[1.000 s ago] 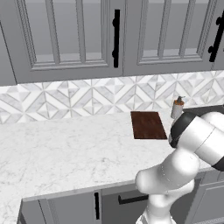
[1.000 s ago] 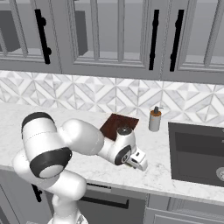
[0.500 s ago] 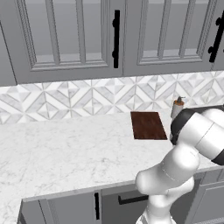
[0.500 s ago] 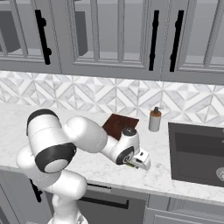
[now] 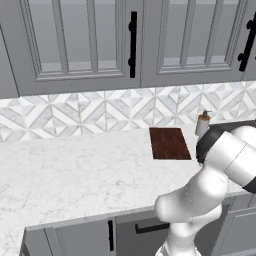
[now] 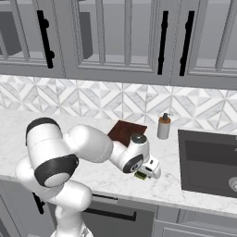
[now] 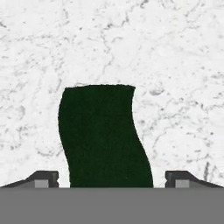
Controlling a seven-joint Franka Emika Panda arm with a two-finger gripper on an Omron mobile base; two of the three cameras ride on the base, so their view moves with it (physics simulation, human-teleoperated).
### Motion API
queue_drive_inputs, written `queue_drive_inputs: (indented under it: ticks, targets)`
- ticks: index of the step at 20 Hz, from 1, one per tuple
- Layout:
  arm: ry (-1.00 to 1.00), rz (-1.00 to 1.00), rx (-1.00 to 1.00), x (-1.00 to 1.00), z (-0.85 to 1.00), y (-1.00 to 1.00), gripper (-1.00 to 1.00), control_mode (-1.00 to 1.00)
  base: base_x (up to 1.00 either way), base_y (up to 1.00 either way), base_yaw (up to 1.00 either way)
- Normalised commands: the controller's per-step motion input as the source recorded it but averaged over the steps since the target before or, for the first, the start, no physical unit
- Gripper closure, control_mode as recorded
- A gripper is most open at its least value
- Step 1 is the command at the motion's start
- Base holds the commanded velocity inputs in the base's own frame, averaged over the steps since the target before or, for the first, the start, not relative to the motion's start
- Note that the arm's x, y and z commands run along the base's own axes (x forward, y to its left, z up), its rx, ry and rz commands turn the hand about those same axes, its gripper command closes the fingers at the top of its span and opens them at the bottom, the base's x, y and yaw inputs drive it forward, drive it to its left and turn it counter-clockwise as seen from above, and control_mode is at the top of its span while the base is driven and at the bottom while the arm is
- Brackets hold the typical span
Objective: Pick up the sponge from the counter and clean the cutting board by briefly scrubbing or pressing down on the cutting board. Once finished, release the sponge.
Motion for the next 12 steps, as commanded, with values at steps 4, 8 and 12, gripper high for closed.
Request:
queue_drive_inputs:
  ticks: [4,8,12]
  targets:
    - [-0.17,0.0,0.0,-0.4,0.73,0.0,-1.0,-1.0,0.0,0.0,0.0]
    - [-0.21,0.0,0.0,-0.65,1.0,0.2,-1.0,-1.0,0.0,0.0,0.0]
    - [-0.01,0.0,0.02,-0.54,1.0,0.29,-1.0,-1.0,0.0,0.0,0.0]
